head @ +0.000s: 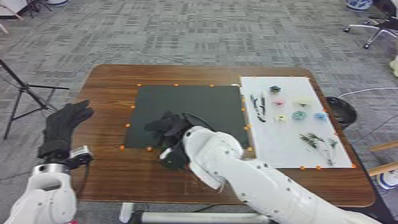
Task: Arrange flowers
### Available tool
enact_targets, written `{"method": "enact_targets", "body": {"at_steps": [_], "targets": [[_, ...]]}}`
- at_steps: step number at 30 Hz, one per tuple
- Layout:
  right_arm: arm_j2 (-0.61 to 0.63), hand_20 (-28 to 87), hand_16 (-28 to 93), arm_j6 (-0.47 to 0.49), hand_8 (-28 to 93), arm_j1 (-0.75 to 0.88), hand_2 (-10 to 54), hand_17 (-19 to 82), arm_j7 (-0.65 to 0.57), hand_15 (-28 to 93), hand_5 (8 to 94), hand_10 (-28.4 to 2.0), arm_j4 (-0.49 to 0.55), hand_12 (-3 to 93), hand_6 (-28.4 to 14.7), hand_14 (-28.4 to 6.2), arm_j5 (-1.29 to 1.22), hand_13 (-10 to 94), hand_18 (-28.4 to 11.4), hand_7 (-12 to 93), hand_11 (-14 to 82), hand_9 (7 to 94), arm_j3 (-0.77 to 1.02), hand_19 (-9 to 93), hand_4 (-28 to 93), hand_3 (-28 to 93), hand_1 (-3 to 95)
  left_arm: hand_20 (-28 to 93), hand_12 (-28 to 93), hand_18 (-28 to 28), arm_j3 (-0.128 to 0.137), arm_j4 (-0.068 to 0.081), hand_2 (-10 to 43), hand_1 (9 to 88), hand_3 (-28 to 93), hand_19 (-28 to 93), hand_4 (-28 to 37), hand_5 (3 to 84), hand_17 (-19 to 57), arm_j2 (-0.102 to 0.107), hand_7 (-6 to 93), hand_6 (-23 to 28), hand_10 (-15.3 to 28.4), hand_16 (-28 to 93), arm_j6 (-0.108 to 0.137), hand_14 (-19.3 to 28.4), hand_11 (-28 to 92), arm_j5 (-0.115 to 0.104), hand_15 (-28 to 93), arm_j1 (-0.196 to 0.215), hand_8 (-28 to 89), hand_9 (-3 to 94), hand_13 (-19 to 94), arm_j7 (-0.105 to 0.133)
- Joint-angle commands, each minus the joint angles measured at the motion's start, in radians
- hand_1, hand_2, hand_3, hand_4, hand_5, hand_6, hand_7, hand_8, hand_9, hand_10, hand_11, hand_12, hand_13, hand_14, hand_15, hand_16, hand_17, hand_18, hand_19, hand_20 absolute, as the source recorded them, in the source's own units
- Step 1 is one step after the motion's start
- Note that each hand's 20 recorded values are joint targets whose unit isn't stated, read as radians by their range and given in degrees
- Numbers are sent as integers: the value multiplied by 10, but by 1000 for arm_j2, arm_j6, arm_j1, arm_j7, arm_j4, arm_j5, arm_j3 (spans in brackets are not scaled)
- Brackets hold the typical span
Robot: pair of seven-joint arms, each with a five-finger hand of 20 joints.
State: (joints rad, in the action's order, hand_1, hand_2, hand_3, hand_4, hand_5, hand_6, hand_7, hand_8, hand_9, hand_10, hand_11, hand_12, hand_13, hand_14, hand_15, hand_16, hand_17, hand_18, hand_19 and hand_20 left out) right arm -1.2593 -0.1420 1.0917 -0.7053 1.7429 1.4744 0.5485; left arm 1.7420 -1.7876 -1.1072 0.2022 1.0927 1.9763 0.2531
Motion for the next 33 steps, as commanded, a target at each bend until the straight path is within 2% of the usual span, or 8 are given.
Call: {"method": "enact_targets", "body": {"at_steps": [1,10,20,28,31,33], "targets": [[94,483,342,3,-86,50,54,658,-1,508,662,-164,58,187,-64,-41,-34,937,-121,334,166,842,-16,932,-40,562,297,210,132,135,20,-11,90,191,667,146,-283,531,85,-9,134,32,152,16,10,184,216,-3,213,31,-66,529,419,-8],[108,482,350,25,-84,66,62,656,-8,499,663,-169,46,185,-67,-44,-8,937,-124,319,164,836,-18,932,-41,561,285,210,132,135,10,-9,88,193,666,146,-283,532,85,-12,136,31,151,16,7,184,217,-3,214,23,-66,528,419,-5],[52,463,365,85,-75,58,69,647,1,476,662,-176,18,180,-70,-49,-15,936,-126,281,150,819,-1,932,-44,544,288,209,132,134,-2,-2,88,195,665,145,-283,532,85,-15,136,31,152,15,2,184,217,-5,216,8,-67,528,419,-3],[35,459,374,87,-69,45,73,641,6,468,658,-179,11,176,-69,-51,-28,935,-128,258,139,804,-4,932,-44,532,290,210,132,135,-9,4,86,194,668,145,-283,532,84,-15,138,31,151,15,-1,184,218,-5,216,-1,-67,527,419,-3],[30,458,375,84,-67,36,73,638,14,467,658,-179,5,176,-68,-51,-41,934,-129,256,138,802,-7,932,-44,531,290,209,132,135,-8,2,85,195,668,145,-283,533,85,-15,138,31,151,15,5,184,218,-11,216,1,-67,527,419,-2],[22,460,376,81,-67,29,73,637,14,467,658,-179,2,175,-68,-52,-39,932,-130,255,137,801,-6,932,-44,533,288,209,132,135,-16,8,85,195,667,145,-283,532,84,-14,138,31,151,15,6,185,217,-16,215,-7,-67,528,419,-1]]}}
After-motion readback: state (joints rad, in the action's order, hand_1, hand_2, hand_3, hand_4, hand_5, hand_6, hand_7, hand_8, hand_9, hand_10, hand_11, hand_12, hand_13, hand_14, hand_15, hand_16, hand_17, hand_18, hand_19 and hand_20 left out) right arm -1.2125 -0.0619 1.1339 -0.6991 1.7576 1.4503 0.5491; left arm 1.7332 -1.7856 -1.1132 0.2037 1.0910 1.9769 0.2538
